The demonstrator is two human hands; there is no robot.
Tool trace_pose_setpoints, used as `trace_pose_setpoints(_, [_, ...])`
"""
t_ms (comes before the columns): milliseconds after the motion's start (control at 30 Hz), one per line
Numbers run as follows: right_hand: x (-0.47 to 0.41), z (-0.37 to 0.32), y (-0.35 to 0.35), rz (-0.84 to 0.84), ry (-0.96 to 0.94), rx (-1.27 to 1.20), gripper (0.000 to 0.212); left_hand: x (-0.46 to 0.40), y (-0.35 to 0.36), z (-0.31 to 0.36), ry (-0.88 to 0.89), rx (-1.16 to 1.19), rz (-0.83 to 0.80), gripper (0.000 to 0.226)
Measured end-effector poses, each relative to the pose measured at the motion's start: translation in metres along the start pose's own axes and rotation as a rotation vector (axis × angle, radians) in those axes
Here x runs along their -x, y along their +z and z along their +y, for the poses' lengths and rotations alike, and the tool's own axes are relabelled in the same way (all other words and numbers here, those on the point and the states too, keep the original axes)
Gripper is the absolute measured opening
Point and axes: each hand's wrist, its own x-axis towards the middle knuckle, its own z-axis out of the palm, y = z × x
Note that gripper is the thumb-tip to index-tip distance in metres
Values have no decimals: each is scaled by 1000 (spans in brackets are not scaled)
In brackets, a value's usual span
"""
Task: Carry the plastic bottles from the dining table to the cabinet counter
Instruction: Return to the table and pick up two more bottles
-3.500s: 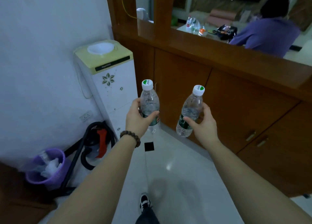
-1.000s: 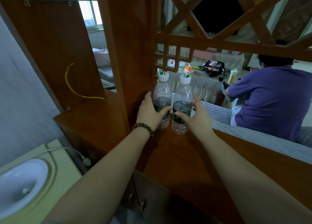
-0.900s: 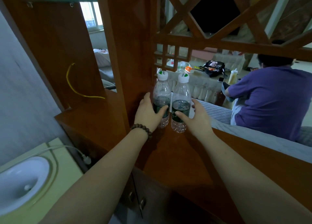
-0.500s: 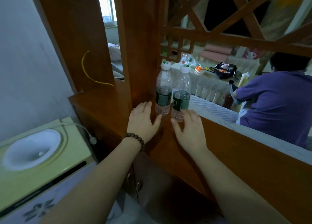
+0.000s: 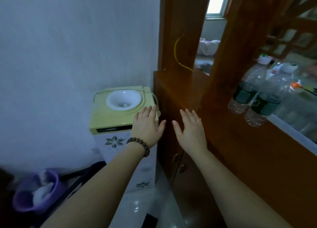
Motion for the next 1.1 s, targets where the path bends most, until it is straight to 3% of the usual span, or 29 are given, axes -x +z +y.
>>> trace_pose_setpoints(300, [56,-150,80,-229,-283,-134,60,141,-67,-140,-387,-69,113,71])
trace_pose_setpoints(567, [228,-328,132,-410,-682,-283,58,390,-158,-248,-863,-205,280,67])
trace_pose_setpoints(667, [305,-381,141,-496,-822,-312,63,483,-191,-264,-1034,-232,348,68])
trace_pose_setpoints(1000, [558,-513,143,-758,-1291,-383,52,766,-261,-247,-1534,-323,555,66])
trace_pose_setpoints(1100, [624,-539,144,-831,-1420,-407,67,833,-272,-235,-1697,-349,618,65])
